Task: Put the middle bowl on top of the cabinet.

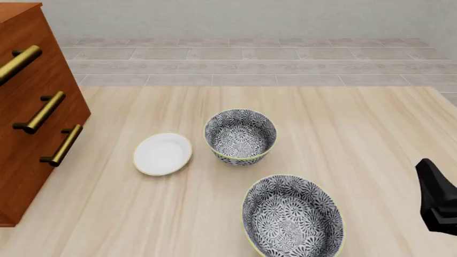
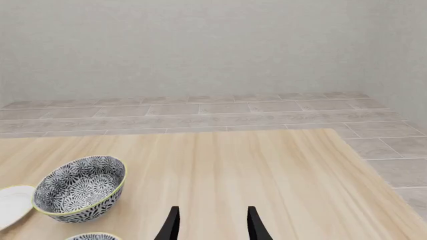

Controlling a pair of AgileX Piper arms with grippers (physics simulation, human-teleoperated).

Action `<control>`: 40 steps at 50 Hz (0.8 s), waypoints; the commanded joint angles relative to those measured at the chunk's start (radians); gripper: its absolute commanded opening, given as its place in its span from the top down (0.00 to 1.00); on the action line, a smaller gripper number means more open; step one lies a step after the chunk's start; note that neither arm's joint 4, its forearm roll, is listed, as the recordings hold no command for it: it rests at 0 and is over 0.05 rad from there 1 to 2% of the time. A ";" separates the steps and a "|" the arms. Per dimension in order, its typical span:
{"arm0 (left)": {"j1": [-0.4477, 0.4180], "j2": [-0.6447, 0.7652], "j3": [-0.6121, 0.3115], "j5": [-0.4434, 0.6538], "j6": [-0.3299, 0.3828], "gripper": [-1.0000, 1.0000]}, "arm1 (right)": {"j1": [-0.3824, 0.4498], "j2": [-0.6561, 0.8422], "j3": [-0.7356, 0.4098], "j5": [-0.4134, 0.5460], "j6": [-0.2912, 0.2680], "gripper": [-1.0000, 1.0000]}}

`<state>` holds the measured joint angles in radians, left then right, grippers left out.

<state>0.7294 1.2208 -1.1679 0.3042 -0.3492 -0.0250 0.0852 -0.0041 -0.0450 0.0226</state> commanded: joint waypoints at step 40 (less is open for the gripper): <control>-0.062 -0.140 0.023 0.021 -0.062 0.00 | 0.004 -0.009 -0.001 0.009 0.000 0.00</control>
<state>0.6781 1.1102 -1.1509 0.3193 -0.3964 -0.0210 0.0754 -0.0048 -0.0355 0.0229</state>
